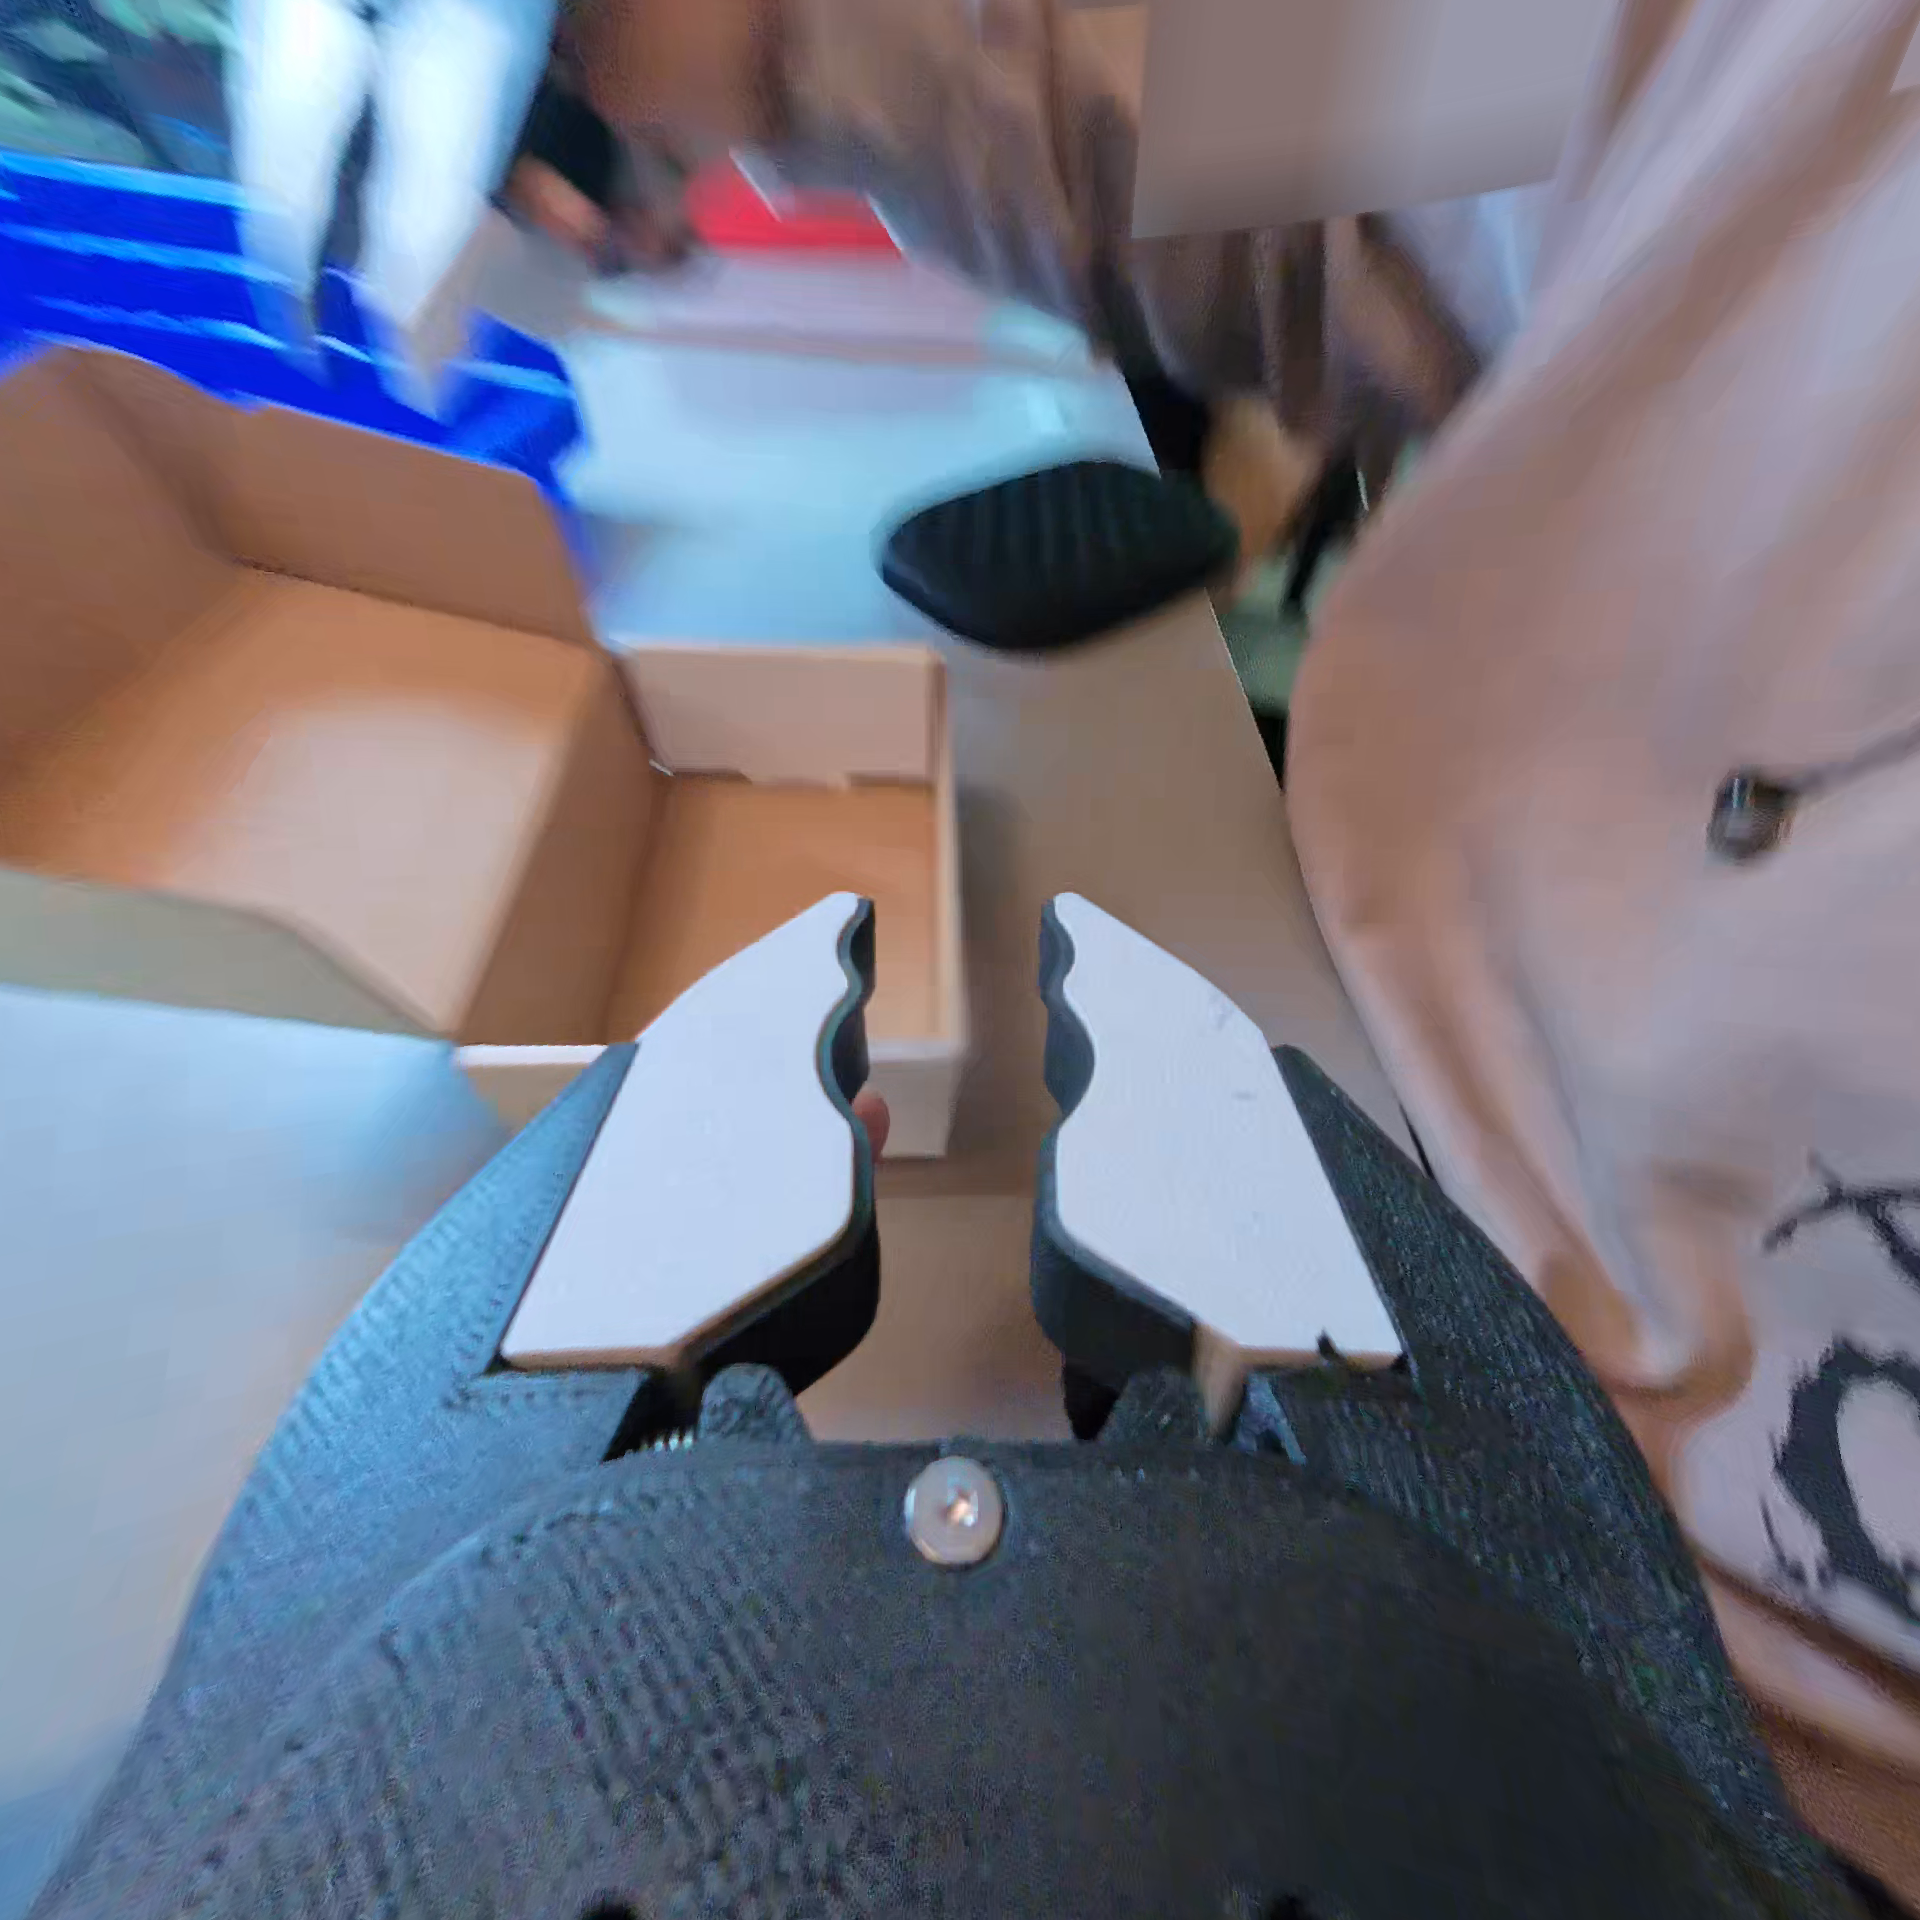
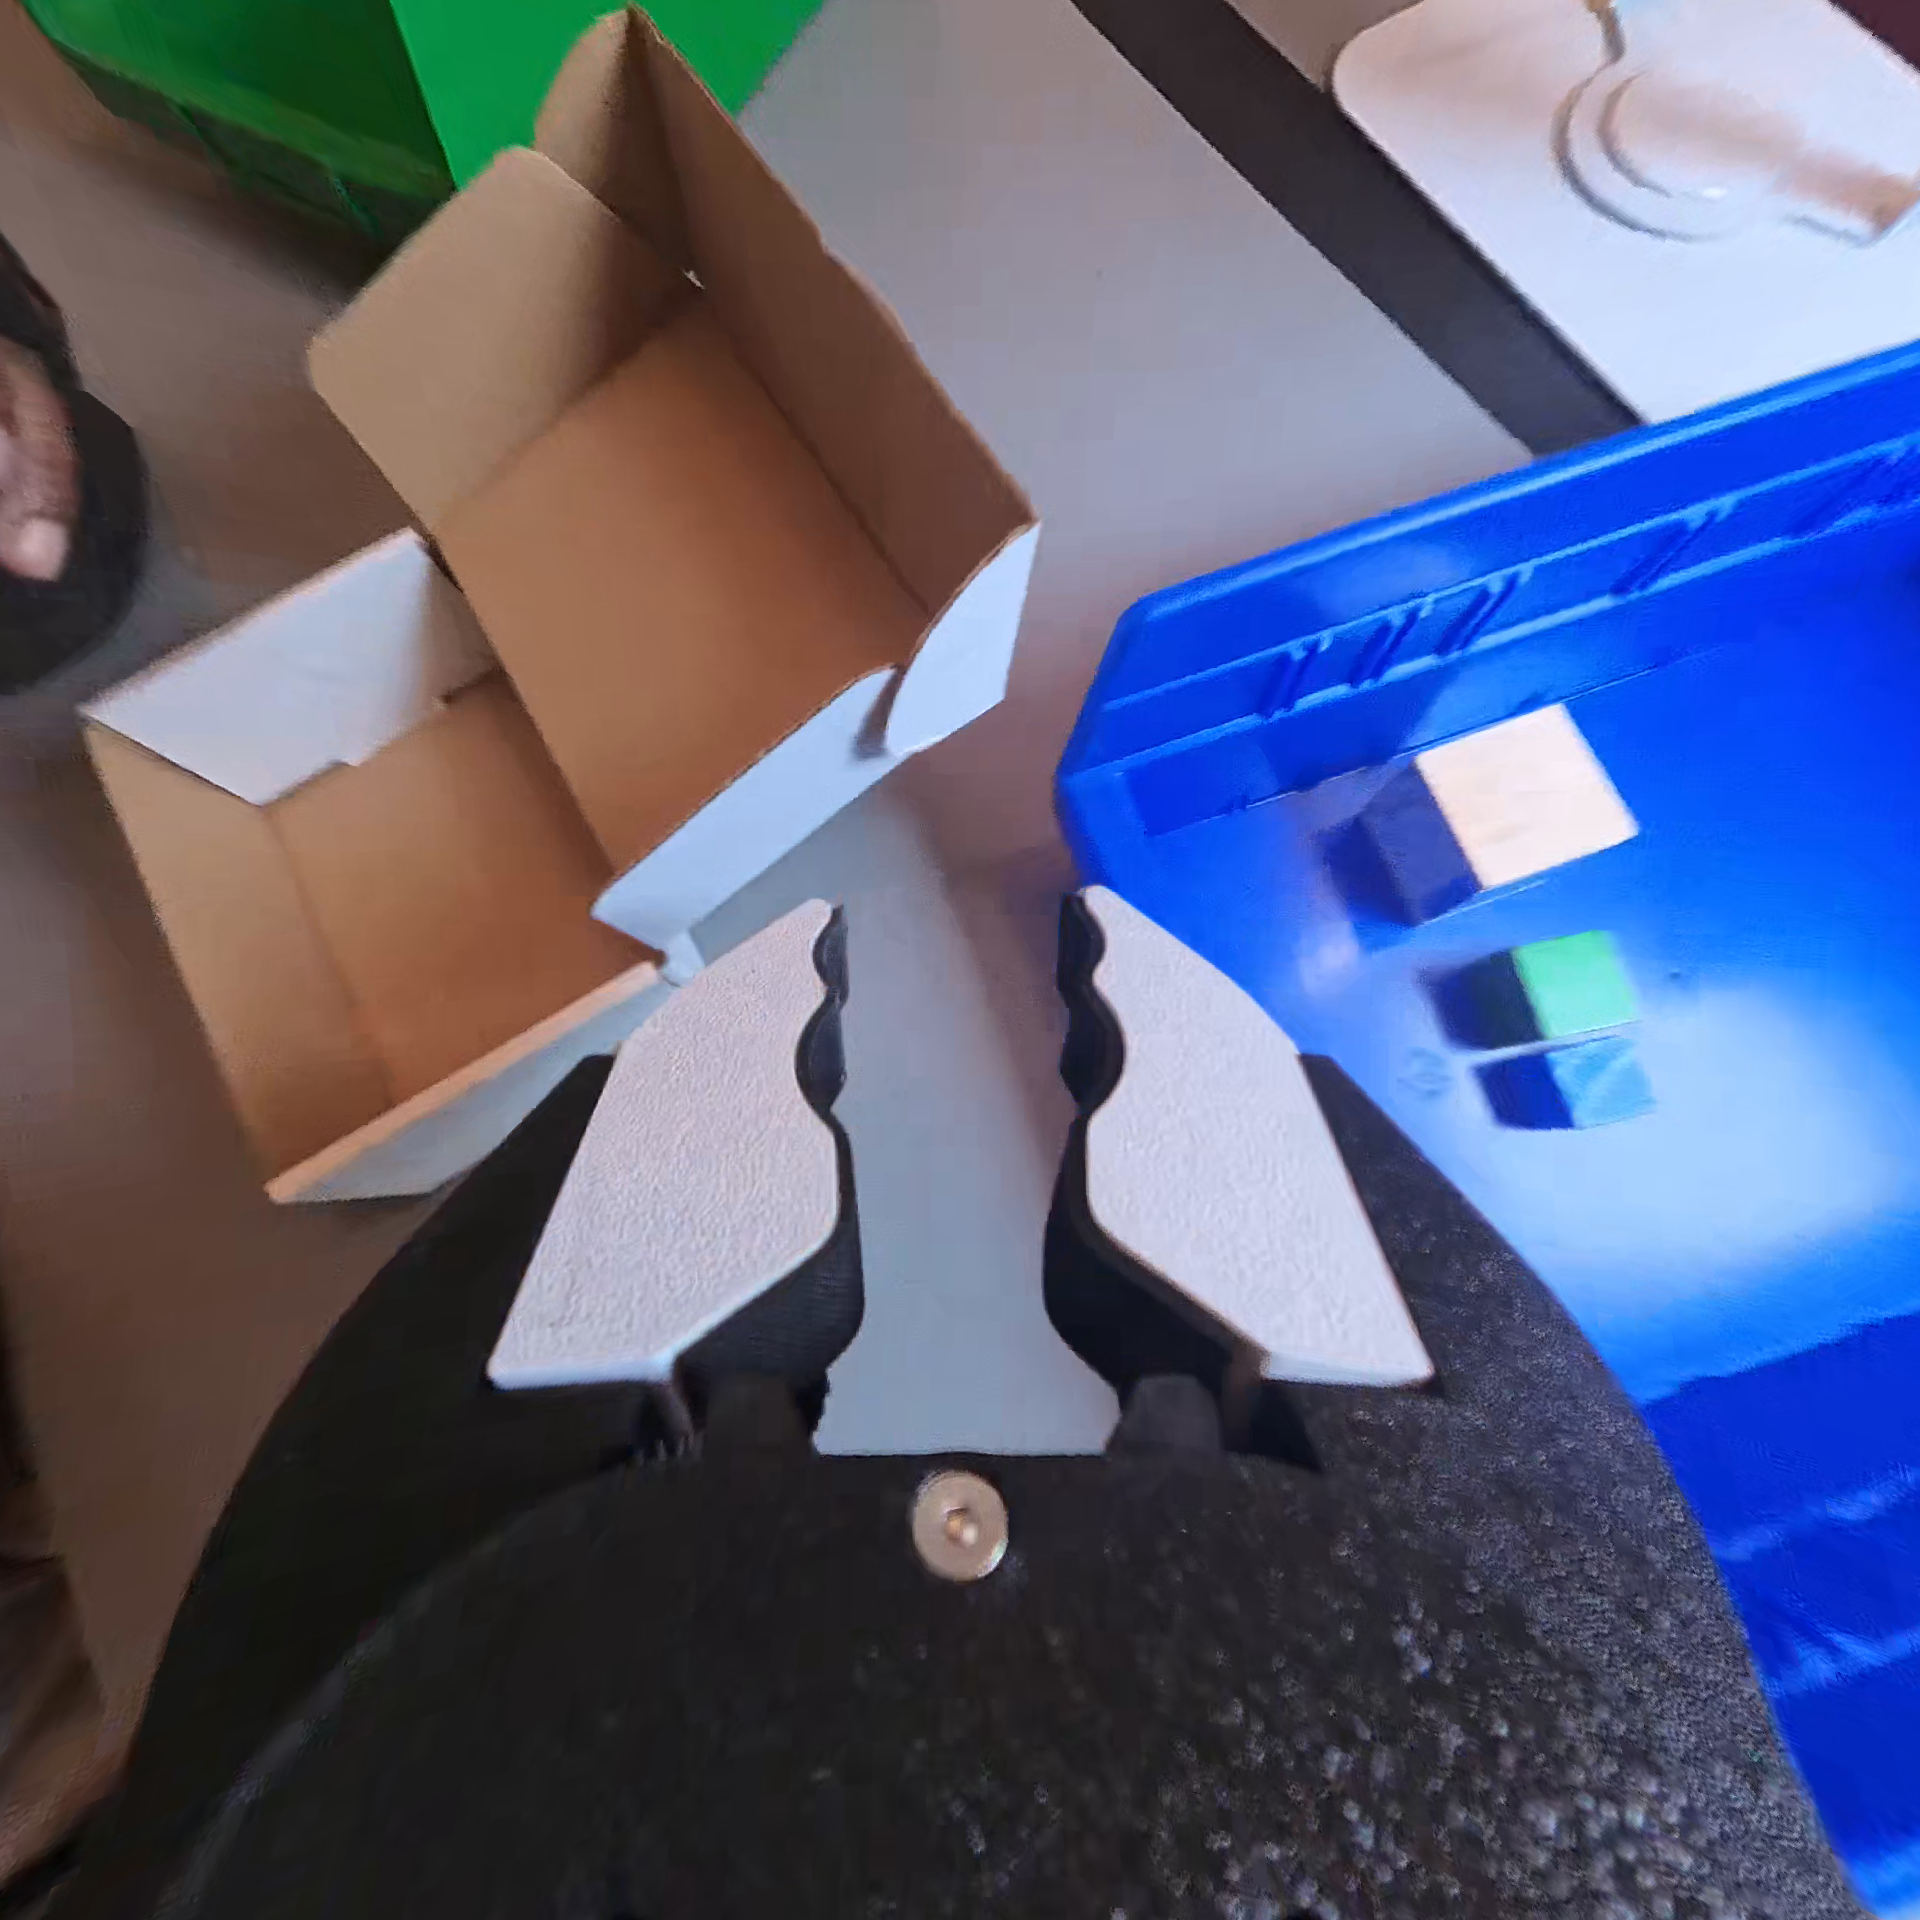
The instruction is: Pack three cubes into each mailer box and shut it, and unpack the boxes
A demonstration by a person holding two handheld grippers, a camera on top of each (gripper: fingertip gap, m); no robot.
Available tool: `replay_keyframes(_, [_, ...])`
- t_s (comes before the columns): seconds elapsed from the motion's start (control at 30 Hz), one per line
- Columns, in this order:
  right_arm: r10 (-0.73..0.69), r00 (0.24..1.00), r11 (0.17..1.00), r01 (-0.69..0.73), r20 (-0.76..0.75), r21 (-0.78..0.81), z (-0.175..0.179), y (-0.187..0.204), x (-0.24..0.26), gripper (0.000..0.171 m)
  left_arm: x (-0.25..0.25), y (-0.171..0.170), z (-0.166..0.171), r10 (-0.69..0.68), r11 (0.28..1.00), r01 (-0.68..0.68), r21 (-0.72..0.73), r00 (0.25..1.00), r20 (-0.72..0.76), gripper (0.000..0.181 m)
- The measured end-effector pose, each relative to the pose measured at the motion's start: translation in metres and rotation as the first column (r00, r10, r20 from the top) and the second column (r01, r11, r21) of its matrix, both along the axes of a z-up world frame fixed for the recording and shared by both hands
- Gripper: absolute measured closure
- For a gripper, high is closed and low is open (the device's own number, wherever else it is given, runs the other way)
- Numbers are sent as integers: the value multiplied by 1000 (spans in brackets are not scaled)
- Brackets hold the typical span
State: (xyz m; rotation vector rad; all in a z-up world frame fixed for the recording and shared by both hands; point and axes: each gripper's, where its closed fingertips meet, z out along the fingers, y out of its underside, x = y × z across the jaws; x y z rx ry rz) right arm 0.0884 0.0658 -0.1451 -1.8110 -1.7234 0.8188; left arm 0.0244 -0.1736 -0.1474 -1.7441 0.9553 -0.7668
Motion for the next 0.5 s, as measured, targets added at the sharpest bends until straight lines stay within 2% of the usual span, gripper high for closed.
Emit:
replay_keyframes(0.03, [-16,999,998,13,-46,-65,-3,-8,2,132,-13,12,13,83,997,-83,0,993,82,152])
replay_keyframes(0.1, [-56,988,981,27,-145,-191,-5,-24,0,131,-48,46,26,325,946,-321,-53,923,208,152])
replay_keyframes(0.17, [-112,967,965,50,-230,-257,-2,-31,-5,128,-84,79,23,569,822,-538,-185,772,284,144])
replay_keyframes(0.27, [-184,938,955,100,-293,-278,1,-31,-15,124,-102,106,16,720,694,-636,-338,616,320,139])
replay_keyframes(0.37, [-222,934,939,127,-280,-320,1,-33,-25,131,-100,123,9,770,637,-681,-361,583,260,137])
replay_keyframes(0.47, [-197,936,953,114,-291,-280,-3,-41,-29,152,-78,124,3,726,678,-623,-390,650,222,156])
replay_keyframes(0.5, [-181,932,964,105,-313,-244,-2,-44,-29,152,-74,122,2,715,690,-623,-369,667,211,167])
